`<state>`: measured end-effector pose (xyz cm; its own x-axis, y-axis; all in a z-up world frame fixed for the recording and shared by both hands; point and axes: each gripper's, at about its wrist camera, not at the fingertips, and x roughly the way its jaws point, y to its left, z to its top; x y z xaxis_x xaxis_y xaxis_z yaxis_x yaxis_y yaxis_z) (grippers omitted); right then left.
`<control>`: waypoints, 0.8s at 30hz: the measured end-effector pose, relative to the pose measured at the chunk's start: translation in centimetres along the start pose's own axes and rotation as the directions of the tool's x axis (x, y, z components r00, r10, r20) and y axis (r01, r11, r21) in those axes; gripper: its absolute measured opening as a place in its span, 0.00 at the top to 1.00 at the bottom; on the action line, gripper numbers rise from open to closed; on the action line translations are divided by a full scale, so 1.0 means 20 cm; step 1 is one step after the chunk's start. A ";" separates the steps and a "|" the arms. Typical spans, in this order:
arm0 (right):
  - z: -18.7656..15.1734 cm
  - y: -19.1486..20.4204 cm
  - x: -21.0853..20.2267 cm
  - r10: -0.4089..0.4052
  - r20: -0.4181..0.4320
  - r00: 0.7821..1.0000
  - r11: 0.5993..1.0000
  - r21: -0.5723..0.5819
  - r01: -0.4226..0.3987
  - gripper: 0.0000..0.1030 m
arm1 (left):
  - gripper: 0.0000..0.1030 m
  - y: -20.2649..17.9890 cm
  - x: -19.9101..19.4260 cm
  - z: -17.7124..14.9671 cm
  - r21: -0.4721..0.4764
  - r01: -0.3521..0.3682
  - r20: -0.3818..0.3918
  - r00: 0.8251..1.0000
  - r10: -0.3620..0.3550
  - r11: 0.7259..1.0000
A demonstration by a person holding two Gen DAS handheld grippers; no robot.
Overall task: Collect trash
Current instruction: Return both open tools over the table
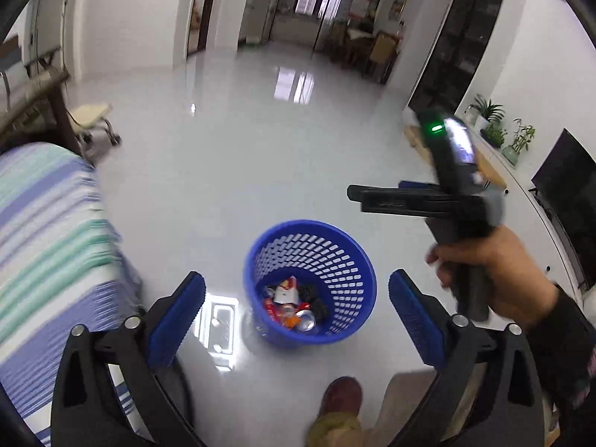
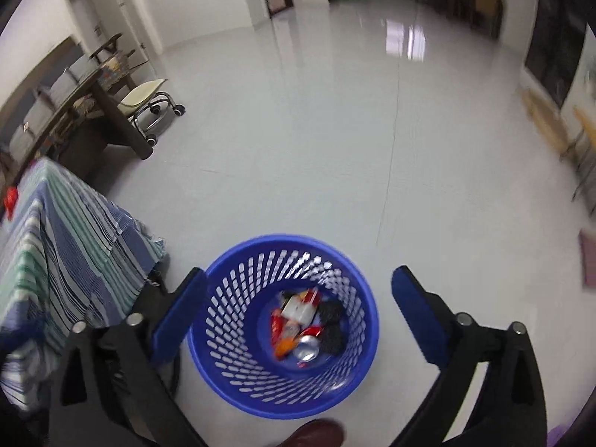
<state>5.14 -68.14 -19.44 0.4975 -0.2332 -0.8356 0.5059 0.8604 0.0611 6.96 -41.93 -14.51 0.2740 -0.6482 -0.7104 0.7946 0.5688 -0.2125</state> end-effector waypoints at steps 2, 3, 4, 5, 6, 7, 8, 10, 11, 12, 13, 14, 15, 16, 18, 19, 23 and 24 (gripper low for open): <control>0.00 0.11 -0.06 -0.034 0.048 0.998 0.997 -0.071 0.038 0.05 | 0.05 0.09 -0.20 -0.07 0.003 -0.037 0.016 0.999 0.036 0.999; -0.01 0.18 -0.09 -0.044 0.073 0.996 0.993 -0.110 0.052 0.05 | 0.05 0.12 -0.26 -0.10 -0.003 -0.043 0.016 0.999 0.043 0.999; -0.02 0.22 -0.12 -0.046 0.089 0.995 0.990 -0.130 0.057 0.05 | 0.05 0.17 -0.33 -0.14 -0.014 -0.055 0.013 0.998 0.055 0.998; -0.02 0.29 -0.15 -0.045 0.110 0.993 0.987 -0.146 0.061 0.05 | 0.05 0.25 -0.42 -0.20 -0.029 -0.085 0.011 0.996 0.085 0.996; -0.03 0.37 -0.19 -0.038 0.137 0.990 0.986 -0.158 0.059 0.05 | 0.05 0.32 -0.48 -0.25 -0.037 -0.116 0.012 0.993 0.117 0.993; -0.04 0.44 -0.22 -0.026 0.159 0.987 0.985 -0.163 0.053 0.05 | 0.05 0.41 -0.53 -0.30 -0.044 -0.154 0.009 0.988 0.154 0.987; -0.06 0.54 -0.27 0.000 0.191 0.982 0.985 -0.169 0.033 0.05 | 0.05 0.47 -0.59 -0.35 -0.052 -0.185 0.003 0.983 0.186 0.981; -0.14 0.72 -0.33 0.058 0.222 0.973 0.979 -0.203 -0.012 0.05 | 0.05 0.64 -0.69 -0.46 -0.079 -0.262 -0.016 0.965 0.262 0.962; -0.19 0.82 -0.35 0.088 0.226 0.970 0.973 -0.229 -0.035 0.05 | 0.05 0.70 -0.74 -0.50 -0.089 -0.290 -0.023 0.957 0.289 0.953; -0.24 0.90 -0.37 0.112 0.226 0.968 0.966 -0.252 -0.053 0.05 | 0.05 0.77 -0.78 -0.54 -0.101 -0.314 -0.030 0.949 0.313 0.944; -0.30 1.01 -0.39 0.145 0.225 0.964 0.955 -0.287 -0.077 0.05 | 0.05 0.84 -0.82 -0.58 -0.113 -0.333 -0.037 0.943 0.331 0.936; -0.35 1.09 -0.41 0.165 0.222 0.961 0.946 -0.312 -0.090 0.05 | 0.05 0.92 -0.86 -0.63 -0.126 -0.361 -0.050 0.933 0.358 0.924; -0.42 1.21 -0.43 0.198 0.215 0.956 0.928 -0.357 -0.112 0.05 | 0.05 0.98 -0.90 -0.66 -0.137 -0.387 -0.058 0.922 0.383 0.912; -0.48 1.31 -0.45 0.222 0.211 0.952 0.911 -0.393 -0.125 0.05 | 0.05 1.06 -0.94 -0.69 -0.150 -0.416 -0.065 0.909 0.411 0.897; -0.56 1.45 -0.49 0.255 0.207 0.945 0.883 -0.447 -0.141 0.05 | 0.05 1.19 -0.99 -0.73 -0.177 -0.455 -0.080 0.890 0.448 0.873; -0.59 1.52 -0.51 0.268 0.204 0.941 0.870 -0.470 -0.146 0.05 | 0.05 1.26 -1.00 -0.75 -0.199 -0.474 -0.092 0.880 0.465 0.858; -0.60 1.78 -0.61 0.325 0.180 0.928 0.825 -0.533 -0.186 0.05 | 0.05 1.42 -1.04 -0.80 -0.288 -0.501 -0.119 0.864 0.489 0.816; -0.58 1.85 -0.62 0.336 0.159 0.928 0.815 -0.543 -0.202 0.05 | 0.05 1.44 -1.05 -0.80 -0.305 -0.494 -0.123 0.868 0.481 0.814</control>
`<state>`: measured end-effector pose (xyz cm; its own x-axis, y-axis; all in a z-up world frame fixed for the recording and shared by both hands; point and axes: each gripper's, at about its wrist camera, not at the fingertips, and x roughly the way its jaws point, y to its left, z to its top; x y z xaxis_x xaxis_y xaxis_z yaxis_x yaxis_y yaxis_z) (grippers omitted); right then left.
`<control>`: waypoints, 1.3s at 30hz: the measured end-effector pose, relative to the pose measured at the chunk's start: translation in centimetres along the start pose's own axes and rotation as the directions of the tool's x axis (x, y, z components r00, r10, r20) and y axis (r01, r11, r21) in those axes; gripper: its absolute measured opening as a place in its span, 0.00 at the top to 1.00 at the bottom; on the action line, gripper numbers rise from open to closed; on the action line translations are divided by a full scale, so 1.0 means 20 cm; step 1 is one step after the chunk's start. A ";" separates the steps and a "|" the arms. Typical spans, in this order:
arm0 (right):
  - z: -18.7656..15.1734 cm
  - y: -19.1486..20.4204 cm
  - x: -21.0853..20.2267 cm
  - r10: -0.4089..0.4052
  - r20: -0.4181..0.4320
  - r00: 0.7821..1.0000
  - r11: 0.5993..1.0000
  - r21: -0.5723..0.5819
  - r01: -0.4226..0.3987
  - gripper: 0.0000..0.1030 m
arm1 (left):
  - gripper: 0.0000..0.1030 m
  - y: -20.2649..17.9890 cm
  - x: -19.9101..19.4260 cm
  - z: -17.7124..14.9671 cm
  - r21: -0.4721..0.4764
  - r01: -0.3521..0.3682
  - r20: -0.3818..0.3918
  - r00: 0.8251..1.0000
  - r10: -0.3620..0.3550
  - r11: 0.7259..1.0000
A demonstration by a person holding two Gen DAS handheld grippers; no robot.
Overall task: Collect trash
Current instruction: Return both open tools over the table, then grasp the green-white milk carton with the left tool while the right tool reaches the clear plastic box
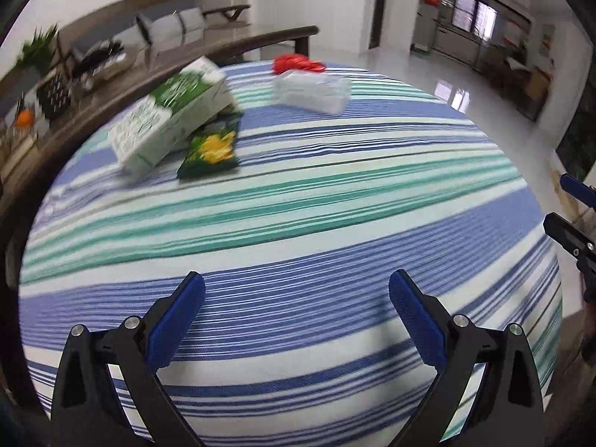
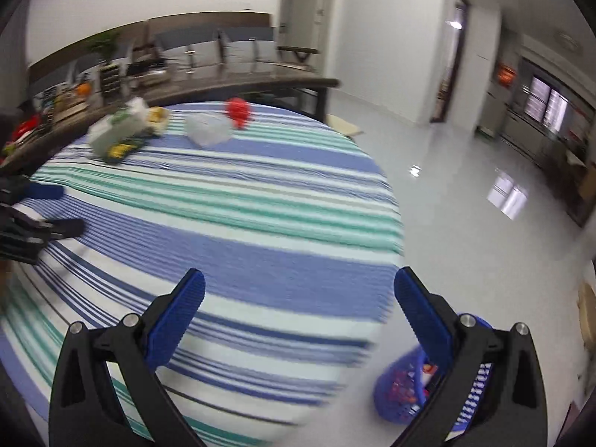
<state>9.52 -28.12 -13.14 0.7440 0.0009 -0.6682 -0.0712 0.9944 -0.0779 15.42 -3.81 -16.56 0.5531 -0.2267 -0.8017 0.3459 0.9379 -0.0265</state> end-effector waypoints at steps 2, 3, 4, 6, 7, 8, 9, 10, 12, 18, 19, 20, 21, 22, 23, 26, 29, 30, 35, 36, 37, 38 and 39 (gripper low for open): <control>0.07 0.05 0.03 0.033 -0.018 0.999 0.999 -0.003 -0.033 0.04 | 0.05 0.00 0.02 0.02 -0.005 0.000 -0.009 1.000 0.000 1.000; 0.13 0.10 0.08 0.050 -0.043 0.998 0.999 -0.009 -0.051 0.05 | 0.05 -0.01 0.02 0.03 0.011 -0.009 -0.008 1.000 0.009 1.000; 0.16 0.13 0.12 0.059 -0.069 0.996 0.998 -0.015 -0.060 0.05 | 0.05 -0.03 0.02 0.02 0.030 -0.026 -0.005 1.000 0.026 0.999; 0.22 0.19 0.25 0.063 -0.136 0.989 0.998 -0.022 -0.066 0.04 | 0.05 -0.04 0.05 0.02 0.047 -0.046 -0.009 0.999 0.046 0.998; 0.22 0.20 0.29 0.052 -0.155 0.987 0.998 -0.026 -0.056 0.04 | 0.05 -0.05 0.05 0.02 0.052 -0.042 -0.021 0.999 0.043 0.998; 0.23 0.21 0.35 0.035 -0.182 0.983 0.999 -0.033 -0.042 0.04 | 0.05 -0.04 0.07 0.02 0.054 -0.040 -0.026 0.999 0.041 0.998; 0.23 0.21 0.43 0.022 -0.215 0.976 0.999 -0.030 -0.029 0.04 | 0.05 -0.04 0.07 0.01 0.052 -0.038 -0.028 0.999 0.039 0.998; 0.23 0.20 0.47 0.021 -0.233 0.972 1.000 -0.014 -0.025 0.04 | 0.05 -0.04 0.06 0.01 0.046 -0.034 -0.030 0.999 0.036 0.998; 0.22 0.20 0.52 0.031 -0.256 0.966 1.000 0.011 -0.029 0.04 | 0.05 -0.02 0.07 0.00 0.026 -0.017 -0.038 0.999 0.017 1.000; 0.22 0.18 0.54 0.084 -0.242 0.967 0.995 0.078 -0.067 0.04 | 0.05 -0.01 0.07 0.00 0.026 -0.022 -0.039 0.999 0.023 0.999; 0.22 0.18 0.55 0.084 -0.242 0.967 0.995 0.076 -0.068 0.04 | 0.05 -0.01 0.07 0.00 0.027 -0.022 -0.039 0.999 0.023 0.999; 0.22 0.18 0.55 0.084 -0.242 0.967 0.995 0.076 -0.068 0.04 | 0.05 -0.01 0.07 0.00 0.026 -0.023 -0.039 0.999 0.024 0.999; 0.22 0.18 0.55 0.082 -0.242 0.967 0.995 0.075 -0.066 0.04 | 0.05 -0.01 0.07 0.00 0.025 -0.023 -0.039 0.999 0.024 0.999; 0.23 0.18 0.56 0.081 -0.242 0.967 0.995 0.073 -0.065 0.04 | 0.05 -0.01 0.07 0.00 0.025 -0.023 -0.039 0.999 0.024 0.999; 0.22 0.18 0.56 0.081 -0.242 0.967 0.995 0.073 -0.065 0.04 | 0.05 -0.01 0.07 0.00 0.026 -0.023 -0.039 0.999 0.024 0.999; 0.23 0.19 0.56 0.081 -0.243 0.967 0.995 0.073 -0.065 0.04 | 0.04 -0.01 0.07 0.00 0.025 -0.022 -0.038 0.999 0.023 0.999; 0.23 0.19 0.56 0.082 -0.243 0.967 0.995 0.073 -0.066 0.04 | 0.04 -0.01 0.07 0.00 0.022 -0.023 -0.037 0.999 0.024 0.999; 0.23 0.19 0.56 0.082 -0.243 0.967 0.995 0.073 -0.066 0.04 | 0.05 0.00 0.07 0.00 0.012 -0.023 -0.033 0.999 0.024 1.000; 0.23 0.19 0.56 0.082 -0.242 0.967 0.995 0.073 -0.066 0.04 | 0.05 0.16 -0.05 0.10 0.014 -0.013 0.041 0.999 0.012 1.000; 0.23 0.19 0.56 0.082 -0.242 0.967 0.995 0.073 -0.066 0.04 | 0.05 0.22 -0.07 0.15 0.011 -0.024 0.064 0.998 0.024 1.000; 0.23 0.19 0.56 0.082 -0.242 0.967 0.995 0.073 -0.066 0.04 | 0.05 0.30 -0.08 0.22 0.017 -0.044 0.083 0.996 0.042 0.999; 0.23 0.19 0.56 0.082 -0.242 0.967 0.995 0.073 -0.066 0.05 | 0.05 0.35 -0.08 0.26 0.029 -0.053 0.088 0.995 0.050 0.998; 0.23 0.19 0.56 0.082 -0.242 0.967 0.995 0.073 -0.066 0.05 | 0.05 0.40 -0.06 0.31 0.052 -0.051 0.084 0.995 0.046 0.997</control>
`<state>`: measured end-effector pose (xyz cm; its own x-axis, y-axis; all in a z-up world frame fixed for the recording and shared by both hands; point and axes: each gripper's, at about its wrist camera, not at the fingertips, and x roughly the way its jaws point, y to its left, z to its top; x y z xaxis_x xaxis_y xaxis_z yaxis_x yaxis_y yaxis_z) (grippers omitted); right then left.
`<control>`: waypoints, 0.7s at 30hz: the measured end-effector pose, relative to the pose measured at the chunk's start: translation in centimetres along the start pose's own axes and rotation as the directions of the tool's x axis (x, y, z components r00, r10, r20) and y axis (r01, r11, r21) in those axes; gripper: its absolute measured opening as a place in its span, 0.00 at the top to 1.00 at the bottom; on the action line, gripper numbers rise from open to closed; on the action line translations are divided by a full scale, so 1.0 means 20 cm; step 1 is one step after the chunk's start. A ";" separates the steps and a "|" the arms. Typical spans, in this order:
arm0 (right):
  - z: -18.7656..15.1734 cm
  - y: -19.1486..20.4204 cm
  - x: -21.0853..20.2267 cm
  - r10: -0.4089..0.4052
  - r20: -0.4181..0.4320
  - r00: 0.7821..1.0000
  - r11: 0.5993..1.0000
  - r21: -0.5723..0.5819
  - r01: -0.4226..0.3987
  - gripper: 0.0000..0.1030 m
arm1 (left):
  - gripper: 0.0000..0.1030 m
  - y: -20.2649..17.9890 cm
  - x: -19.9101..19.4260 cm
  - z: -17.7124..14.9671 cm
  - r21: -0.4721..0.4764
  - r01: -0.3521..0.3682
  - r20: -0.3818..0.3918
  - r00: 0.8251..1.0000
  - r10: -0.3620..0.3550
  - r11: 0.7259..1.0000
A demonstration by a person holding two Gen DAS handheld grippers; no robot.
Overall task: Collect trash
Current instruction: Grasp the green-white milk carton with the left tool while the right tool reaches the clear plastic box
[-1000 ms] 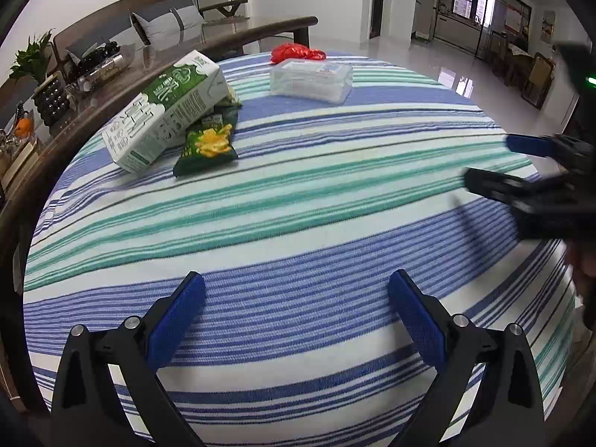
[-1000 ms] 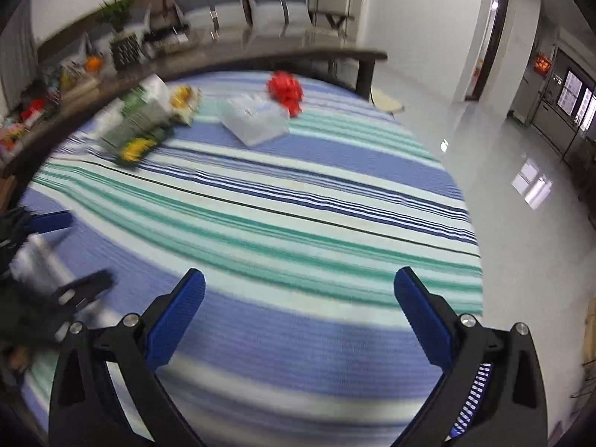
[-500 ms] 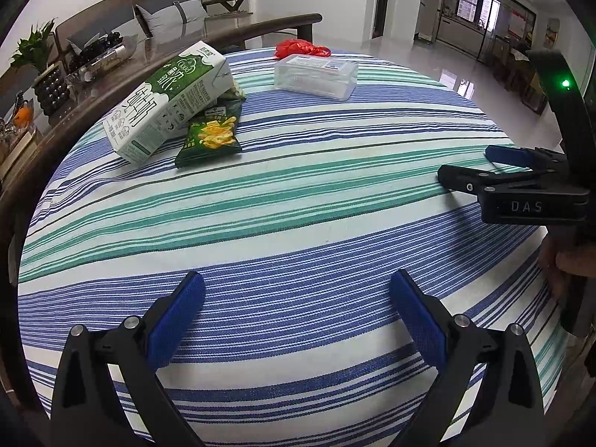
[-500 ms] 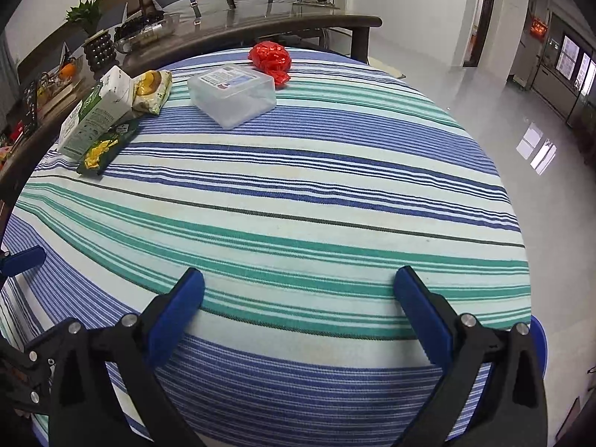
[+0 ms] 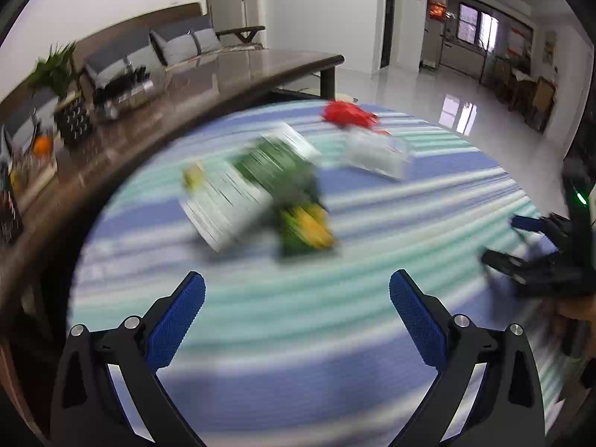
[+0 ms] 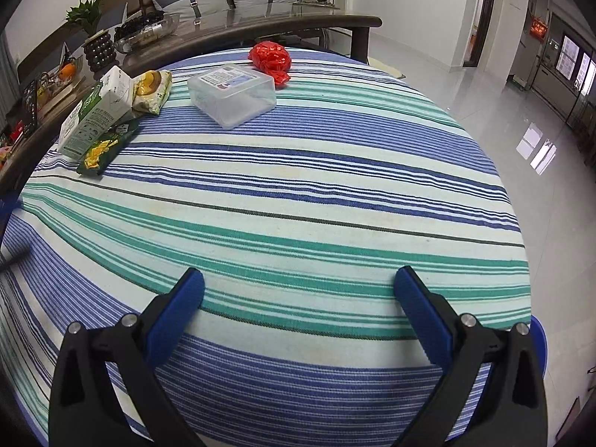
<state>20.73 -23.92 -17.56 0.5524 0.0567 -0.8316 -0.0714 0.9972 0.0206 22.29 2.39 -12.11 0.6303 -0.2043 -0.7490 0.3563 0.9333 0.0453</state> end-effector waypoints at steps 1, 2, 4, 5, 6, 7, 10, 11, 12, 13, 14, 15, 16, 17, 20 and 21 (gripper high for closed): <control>0.00 0.00 0.00 0.000 0.000 1.000 1.000 0.000 0.000 0.05 | 0.05 0.07 0.05 0.05 0.026 -0.005 -0.011 1.000 0.005 1.000; 0.00 0.00 0.00 0.000 0.000 1.000 1.000 0.000 0.000 0.05 | 0.05 0.11 0.08 0.07 0.036 -0.015 -0.017 1.000 0.016 0.999; 0.00 0.00 0.00 0.000 0.000 1.000 1.000 0.000 0.000 0.05 | 0.05 0.20 0.18 0.13 0.084 0.003 -0.033 0.999 -0.001 0.996; 0.00 0.00 0.00 0.000 0.000 1.000 1.000 0.000 0.000 0.05 | 0.05 0.21 0.20 0.15 0.103 0.007 -0.035 0.999 -0.004 0.995; 0.00 0.00 0.00 -0.001 0.000 1.000 1.000 0.000 0.001 0.05 | 0.05 0.21 0.23 0.17 0.140 0.010 -0.034 0.999 -0.005 0.990; 0.00 0.00 0.00 -0.001 0.000 1.000 1.000 -0.001 0.001 0.05 | 0.05 0.21 0.26 0.18 0.162 0.017 -0.035 0.999 -0.011 0.987; 0.00 0.00 0.00 0.000 0.000 1.000 1.000 -0.001 0.000 0.05 | 0.05 0.16 0.35 0.22 0.233 0.057 -0.067 0.997 -0.043 0.971; 0.00 0.00 0.00 0.000 0.000 1.000 1.000 -0.001 0.000 0.05 | 0.05 0.15 0.38 0.23 0.258 0.057 -0.073 0.997 -0.039 0.964; 0.00 0.00 0.00 0.000 0.000 1.000 1.000 -0.001 0.000 0.05 | 0.05 0.15 0.40 0.25 0.268 0.055 -0.076 0.996 -0.036 0.962; 0.00 0.00 0.00 0.000 0.000 1.000 1.000 -0.001 0.000 0.05 | 0.10 0.15 0.41 0.25 0.268 0.058 -0.076 0.996 -0.039 0.962; 0.00 0.00 0.00 0.000 0.000 1.000 1.000 -0.001 0.000 0.05 | 0.36 0.16 0.41 0.25 0.257 0.067 -0.074 0.996 -0.050 0.964; 0.00 0.00 0.00 0.000 0.000 1.000 1.000 -0.001 0.000 0.05 | 0.38 0.17 0.41 0.26 0.231 0.071 -0.080 0.995 -0.053 0.970; 0.00 0.00 0.00 0.000 0.000 1.000 1.000 -0.001 0.000 0.05 | 0.43 0.19 0.41 0.27 0.210 0.064 -0.082 0.996 -0.048 0.976; 0.00 0.00 0.00 0.000 0.000 1.000 1.000 -0.001 0.000 0.05 | 0.46 0.21 0.39 0.26 0.177 0.072 -0.071 0.996 -0.060 0.982; 0.00 0.00 0.00 0.000 0.001 1.000 1.000 -0.001 0.000 0.05 | 0.48 0.23 0.28 0.23 0.107 0.058 -0.062 0.997 -0.052 0.993; 0.00 0.00 0.00 0.000 0.001 1.000 1.000 -0.001 0.000 0.05 | 0.48 0.23 0.22 0.21 0.077 0.074 -0.058 0.996 -0.070 0.994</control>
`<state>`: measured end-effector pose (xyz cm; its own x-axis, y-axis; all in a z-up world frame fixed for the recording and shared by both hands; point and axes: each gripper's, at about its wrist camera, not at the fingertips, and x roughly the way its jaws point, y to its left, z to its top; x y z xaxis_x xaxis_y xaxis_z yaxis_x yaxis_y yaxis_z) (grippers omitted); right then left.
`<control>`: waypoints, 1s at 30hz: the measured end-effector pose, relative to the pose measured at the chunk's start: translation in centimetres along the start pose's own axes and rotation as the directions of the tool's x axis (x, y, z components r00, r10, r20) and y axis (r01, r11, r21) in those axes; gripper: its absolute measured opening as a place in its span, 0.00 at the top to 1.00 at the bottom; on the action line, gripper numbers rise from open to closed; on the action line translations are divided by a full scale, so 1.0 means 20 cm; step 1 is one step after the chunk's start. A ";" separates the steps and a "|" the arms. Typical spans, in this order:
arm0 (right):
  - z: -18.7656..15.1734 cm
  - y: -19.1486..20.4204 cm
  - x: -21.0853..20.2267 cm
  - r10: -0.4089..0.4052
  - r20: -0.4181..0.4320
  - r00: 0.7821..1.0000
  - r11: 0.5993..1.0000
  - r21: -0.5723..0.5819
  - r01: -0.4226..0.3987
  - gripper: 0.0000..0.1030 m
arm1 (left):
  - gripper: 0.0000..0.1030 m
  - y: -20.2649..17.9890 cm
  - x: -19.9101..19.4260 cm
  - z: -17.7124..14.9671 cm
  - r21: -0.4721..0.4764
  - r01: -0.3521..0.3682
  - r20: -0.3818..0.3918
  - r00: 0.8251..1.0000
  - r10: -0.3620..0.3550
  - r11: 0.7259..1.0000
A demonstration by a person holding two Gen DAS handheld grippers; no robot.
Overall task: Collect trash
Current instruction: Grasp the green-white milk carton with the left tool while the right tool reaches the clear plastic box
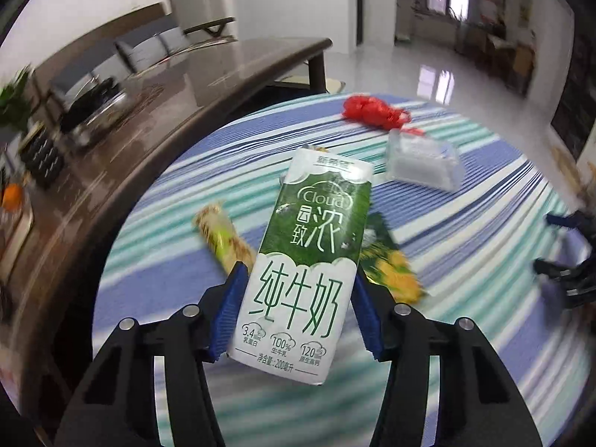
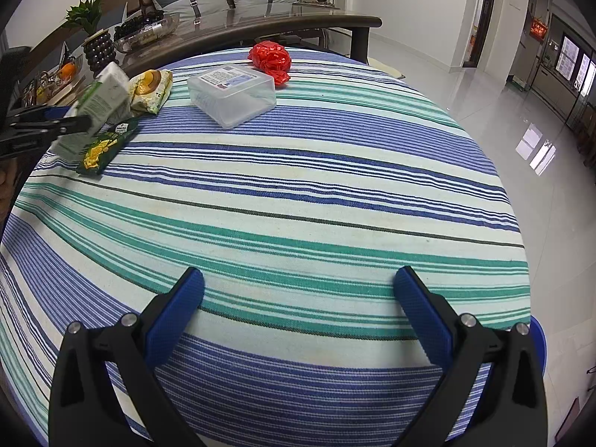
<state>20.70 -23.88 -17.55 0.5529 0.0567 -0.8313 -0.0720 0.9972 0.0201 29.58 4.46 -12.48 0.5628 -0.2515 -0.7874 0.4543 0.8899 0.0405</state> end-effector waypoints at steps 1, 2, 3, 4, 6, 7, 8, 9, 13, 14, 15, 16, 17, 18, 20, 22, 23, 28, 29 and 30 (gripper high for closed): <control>0.00 0.00 0.00 0.000 0.000 1.000 1.000 0.000 0.000 0.05 | 0.48 -0.01 -0.06 -0.03 -0.030 0.022 0.002 1.000 -0.022 0.999; 0.00 0.00 0.00 0.000 0.000 1.000 1.000 0.000 0.000 0.05 | 0.48 -0.04 -0.13 -0.07 -0.064 0.043 -0.004 0.999 -0.043 0.997; 0.00 0.00 0.00 0.000 0.000 1.000 1.000 0.000 0.000 0.05 | 0.48 -0.07 -0.17 -0.10 -0.078 0.049 -0.011 0.999 -0.050 0.996; 0.00 0.00 0.00 0.000 0.000 1.000 1.000 0.000 0.000 0.05 | 0.48 -0.13 -0.22 -0.16 -0.097 0.061 -0.024 0.998 -0.064 0.993; 0.00 0.00 0.00 0.000 0.000 1.000 1.000 0.000 0.000 0.05 | 0.47 -0.21 -0.26 -0.25 -0.117 0.079 -0.047 0.995 -0.085 0.990; 0.00 0.00 0.00 0.000 0.000 1.000 1.000 0.000 0.000 0.05 | 0.47 -0.27 -0.27 -0.30 -0.127 0.085 -0.058 0.994 -0.093 0.988; 0.00 0.00 0.00 0.000 0.000 1.000 1.000 0.000 0.000 0.05 | 0.47 -0.33 -0.27 -0.34 -0.131 0.084 -0.067 0.993 -0.094 0.988; 0.00 0.00 0.00 0.000 0.000 1.000 1.000 0.000 0.000 0.05 | 0.47 -0.38 -0.26 -0.37 -0.128 0.078 -0.071 0.994 -0.087 0.989; 0.00 0.00 0.00 0.000 0.000 1.000 1.000 0.000 0.000 0.05 | 0.41 -0.53 -0.21 -0.44 -0.096 0.060 -0.054 0.996 -0.066 0.994; 0.00 0.00 0.00 0.000 0.000 1.000 1.000 0.000 0.000 0.05 | 0.26 -0.55 -0.19 -0.44 -0.089 0.068 -0.050 0.996 -0.072 0.994; 0.00 0.00 0.00 0.000 0.000 1.000 1.000 0.000 0.000 0.05 | 0.18 -0.57 -0.17 -0.44 -0.075 0.063 -0.045 0.997 -0.066 0.995; 0.00 0.00 0.00 0.000 0.000 1.000 1.000 0.000 0.000 0.05 | 0.12 -0.59 -0.15 -0.44 -0.058 0.049 -0.042 0.998 -0.051 0.997; 0.00 0.00 0.00 0.000 0.001 1.000 1.000 0.000 0.000 0.05 | 0.12 -0.60 -0.14 -0.45 -0.030 0.044 -0.041 0.998 -0.045 0.999; 0.00 0.00 0.00 0.001 0.000 1.000 1.000 0.000 -0.001 0.05 | 0.12 -0.61 -0.12 -0.44 -0.008 0.047 -0.044 0.998 -0.047 0.999; 0.00 0.00 0.00 0.000 0.001 1.000 1.000 0.000 0.000 0.05 | 0.09 -0.62 -0.10 -0.44 0.011 0.047 -0.049 0.998 -0.046 0.999; 0.00 0.00 0.00 0.001 0.001 1.000 1.000 0.000 -0.001 0.05 | 0.08 -0.61 -0.07 -0.45 -0.003 0.054 -0.059 0.997 -0.054 0.999; 0.00 0.00 0.00 0.001 0.001 1.000 1.000 0.000 -0.001 0.05 | 0.08 -0.60 -0.04 -0.45 -0.018 0.057 -0.071 0.996 -0.058 0.998; 0.00 0.00 0.00 0.000 0.001 1.000 1.000 0.000 0.000 0.05 | 0.05 -0.60 -0.02 -0.45 -0.028 0.026 -0.073 0.997 -0.028 0.999; 0.00 0.00 0.00 0.001 0.001 1.000 1.000 0.000 -0.001 0.05 | 0.05 -0.59 -0.01 -0.45 -0.038 0.020 -0.070 0.997 -0.023 0.999; 0.00 0.00 0.00 0.001 0.001 1.000 1.000 0.000 -0.001 0.05 | 0.05 -0.59 -0.01 -0.45 -0.043 0.018 -0.069 0.997 -0.021 0.999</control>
<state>20.64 -23.86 -17.57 0.5535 0.0574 -0.8309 -0.0724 0.9972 0.0206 17.92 -2.58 -18.26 0.5039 -0.2436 -0.8287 0.4343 0.9008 -0.0007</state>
